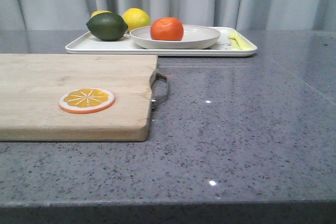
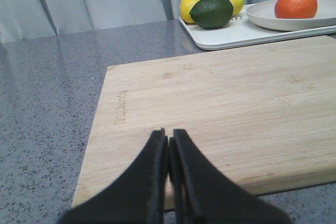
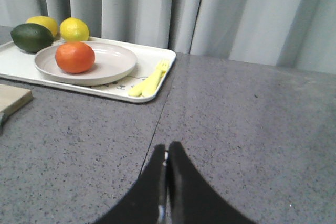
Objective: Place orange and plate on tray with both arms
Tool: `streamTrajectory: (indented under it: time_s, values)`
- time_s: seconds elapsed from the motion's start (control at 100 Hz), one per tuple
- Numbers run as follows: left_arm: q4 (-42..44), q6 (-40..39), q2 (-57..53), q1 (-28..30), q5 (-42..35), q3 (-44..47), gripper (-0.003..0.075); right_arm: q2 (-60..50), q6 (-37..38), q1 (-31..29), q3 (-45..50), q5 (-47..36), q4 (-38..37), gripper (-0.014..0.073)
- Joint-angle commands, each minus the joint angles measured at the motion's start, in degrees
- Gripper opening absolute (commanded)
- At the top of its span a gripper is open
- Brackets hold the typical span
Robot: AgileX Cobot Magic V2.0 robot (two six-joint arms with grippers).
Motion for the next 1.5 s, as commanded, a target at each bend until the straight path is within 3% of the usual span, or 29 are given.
streamTrajectory:
  time_s: [0.0, 0.13, 0.23, 0.59, 1.49]
  values:
    - [0.0, -0.5, -1.9, 0.1, -5.0, 0.5, -0.002, -1.2, 6.1, 0.1, 0.7, -5.8, -6.7, -0.0102]
    - [0.0, -0.5, -1.9, 0.1, -5.0, 0.5, -0.002, -5.9, 21.3, 0.1, 4.9, -8.3, -19.5, -0.0102]
    - [0.0, -0.5, -1.9, 0.1, -5.0, 0.5, -0.002, -9.3, 25.8, 0.1, 8.2, -8.3, -23.4, -0.0102]
    - [0.0, -0.5, -1.9, 0.1, -5.0, 0.5, -0.002, -17.1, 25.8, 0.1, 15.6, -9.1, -23.5, -0.0102]
    - [0.0, -0.5, -1.9, 0.1, -5.0, 0.5, -0.002, -17.1, 25.7, 0.1, 15.7, -8.6, -23.5, -0.0102]
